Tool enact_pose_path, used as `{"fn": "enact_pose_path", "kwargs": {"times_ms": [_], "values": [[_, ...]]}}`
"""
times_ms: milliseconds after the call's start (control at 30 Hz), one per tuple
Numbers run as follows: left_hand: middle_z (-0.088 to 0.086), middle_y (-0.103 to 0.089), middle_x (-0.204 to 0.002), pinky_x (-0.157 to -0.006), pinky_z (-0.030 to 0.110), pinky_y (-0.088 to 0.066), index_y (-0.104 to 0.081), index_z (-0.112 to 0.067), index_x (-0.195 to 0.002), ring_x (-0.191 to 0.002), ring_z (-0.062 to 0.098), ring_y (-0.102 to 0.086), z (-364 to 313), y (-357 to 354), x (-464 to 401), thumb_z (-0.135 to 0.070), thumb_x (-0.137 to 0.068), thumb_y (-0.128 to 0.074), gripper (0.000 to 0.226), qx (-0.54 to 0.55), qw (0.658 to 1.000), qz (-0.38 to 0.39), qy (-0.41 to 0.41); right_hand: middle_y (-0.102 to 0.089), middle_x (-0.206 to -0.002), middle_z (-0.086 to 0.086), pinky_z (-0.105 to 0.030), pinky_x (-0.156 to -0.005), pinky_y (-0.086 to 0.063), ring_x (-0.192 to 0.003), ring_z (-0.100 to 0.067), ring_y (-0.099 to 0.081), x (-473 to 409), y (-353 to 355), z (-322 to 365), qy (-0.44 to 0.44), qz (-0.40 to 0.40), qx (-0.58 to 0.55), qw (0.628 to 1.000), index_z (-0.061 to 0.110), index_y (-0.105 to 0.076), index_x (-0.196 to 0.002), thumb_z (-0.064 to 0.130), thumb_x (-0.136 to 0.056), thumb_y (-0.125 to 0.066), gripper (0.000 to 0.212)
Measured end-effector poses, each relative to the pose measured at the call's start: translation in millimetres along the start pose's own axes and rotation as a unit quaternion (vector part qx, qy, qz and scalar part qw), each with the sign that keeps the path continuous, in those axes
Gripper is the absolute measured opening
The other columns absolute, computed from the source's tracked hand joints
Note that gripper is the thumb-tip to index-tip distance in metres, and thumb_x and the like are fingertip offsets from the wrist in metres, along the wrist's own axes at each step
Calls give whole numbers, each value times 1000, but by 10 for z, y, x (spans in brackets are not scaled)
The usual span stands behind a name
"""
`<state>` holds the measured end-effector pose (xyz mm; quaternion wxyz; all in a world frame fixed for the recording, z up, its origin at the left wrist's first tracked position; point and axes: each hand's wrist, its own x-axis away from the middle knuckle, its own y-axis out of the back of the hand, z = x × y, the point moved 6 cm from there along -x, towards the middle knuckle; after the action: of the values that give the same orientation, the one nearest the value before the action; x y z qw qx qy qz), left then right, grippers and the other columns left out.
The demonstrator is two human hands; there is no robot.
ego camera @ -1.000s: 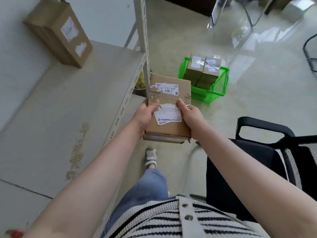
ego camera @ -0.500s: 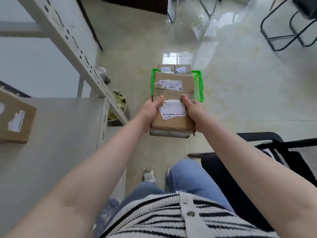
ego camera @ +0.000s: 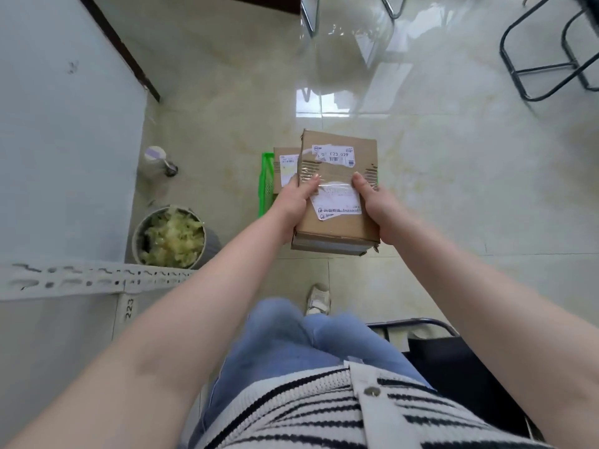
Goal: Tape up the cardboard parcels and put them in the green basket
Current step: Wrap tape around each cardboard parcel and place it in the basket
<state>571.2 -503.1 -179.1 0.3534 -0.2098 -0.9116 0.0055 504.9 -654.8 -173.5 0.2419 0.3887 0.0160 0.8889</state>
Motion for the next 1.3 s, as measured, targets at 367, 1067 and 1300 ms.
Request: {"fn": "enact_pose_path", "kwargs": {"times_ms": [367, 1067, 1300], "values": [[-4, -65, -116, -79, 24, -54, -46, -22, -137, -97, 11, -65, -267, -572, -1399, -40, -100, -53, 42, -136, 986, 70, 61, -70, -101, -5, -29, -70, -55, -87, -21, -68, -1200, 576, 367, -87, -37, -15, 995, 13, -61, -116, 47, -94, -58, 40], [10, 3, -166, -123, 45, -4, -10, -14, -158, -153, 24, 3, 877, -762, -3969, -51, -98, -48, 80, -513, 853, -52, 80, -67, -117, -4, -30, -68, -51, -97, -21, -64, -4038, 1195, -957, -144, -78, -26, 986, 16, -56, -130, 38, -94, -62, 43], [15, 27, -161, -118, 58, 5, 17, -22, -155, -151, 32, 17, 1466, -663, -4455, -69, -90, -42, 100, -603, 778, -165, 71, -70, -101, 5, -22, -61, -51, -78, -3, -65, -4759, 1069, -1498, -117, -58, -19, 991, 23, -61, -111, 32, -96, -61, 18]]}}
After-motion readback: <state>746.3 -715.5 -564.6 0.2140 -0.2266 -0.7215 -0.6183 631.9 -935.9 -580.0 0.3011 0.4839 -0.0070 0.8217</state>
